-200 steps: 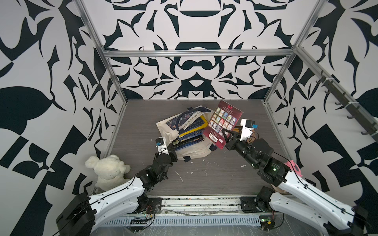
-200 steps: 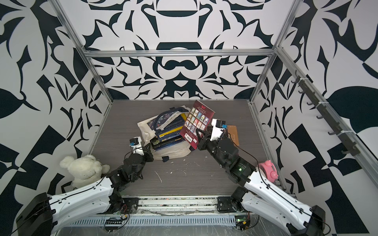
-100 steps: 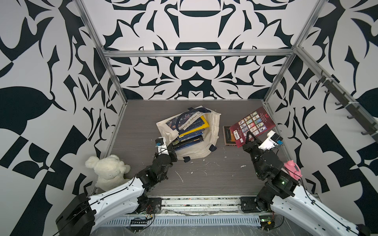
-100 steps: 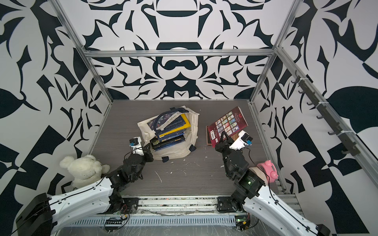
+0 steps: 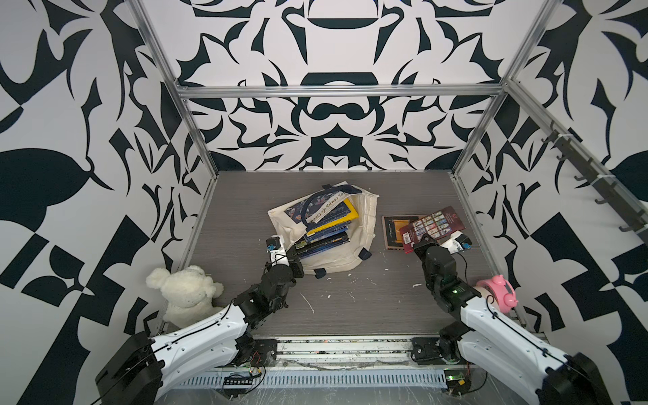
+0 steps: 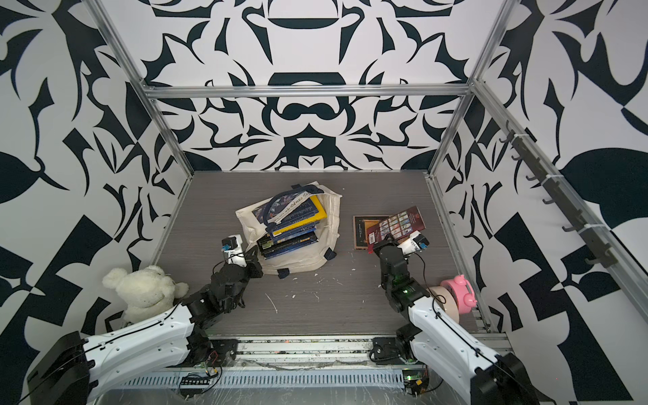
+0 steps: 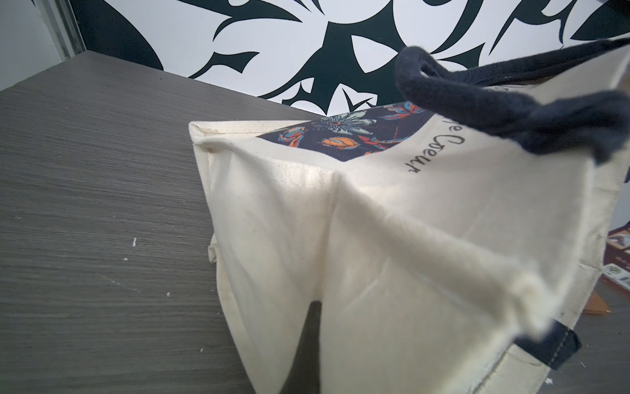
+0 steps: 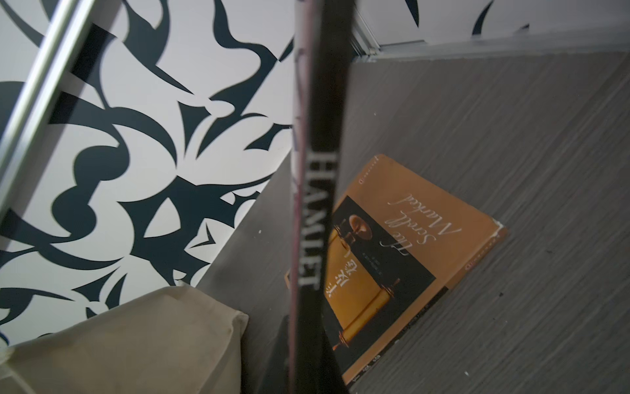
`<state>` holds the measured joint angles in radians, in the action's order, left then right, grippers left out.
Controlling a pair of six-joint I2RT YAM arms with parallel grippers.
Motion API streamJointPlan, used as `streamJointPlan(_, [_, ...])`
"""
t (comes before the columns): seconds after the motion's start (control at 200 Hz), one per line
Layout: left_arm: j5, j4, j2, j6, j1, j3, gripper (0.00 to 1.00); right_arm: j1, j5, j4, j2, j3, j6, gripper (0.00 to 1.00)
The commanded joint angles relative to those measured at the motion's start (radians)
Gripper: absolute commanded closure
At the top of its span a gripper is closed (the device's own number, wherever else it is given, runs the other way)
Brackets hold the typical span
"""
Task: Take out the books from the canvas bag
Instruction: Place the book on the book.
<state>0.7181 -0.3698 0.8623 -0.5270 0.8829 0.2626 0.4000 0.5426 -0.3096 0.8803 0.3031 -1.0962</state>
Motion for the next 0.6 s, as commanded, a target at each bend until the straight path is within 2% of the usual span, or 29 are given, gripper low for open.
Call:
streamJointPlan(0.0, [0.013,-0.05,-0.034,-0.004,-0.001,-0.004,1.0,-0.033,-0.066,-0.159,0.088,0.017,-0.078,1.0])
streamJointPlan(0.22, [0.011,-0.05,-0.032,-0.005,-0.001,-0.004,1.0,-0.085,-0.158,-0.317,0.329,0.032,-0.193,1.0])
streamJointPlan(0.435, [0.013,-0.047,-0.037,-0.005,-0.001,-0.003,1.0,-0.092,-0.105,-0.357,0.479,0.06,-0.26,1.0])
streamJointPlan(0.595, [0.011,-0.047,-0.037,-0.005,-0.001,-0.004,1.0,-0.109,-0.11,-0.391,0.577,0.079,-0.309,1.0])
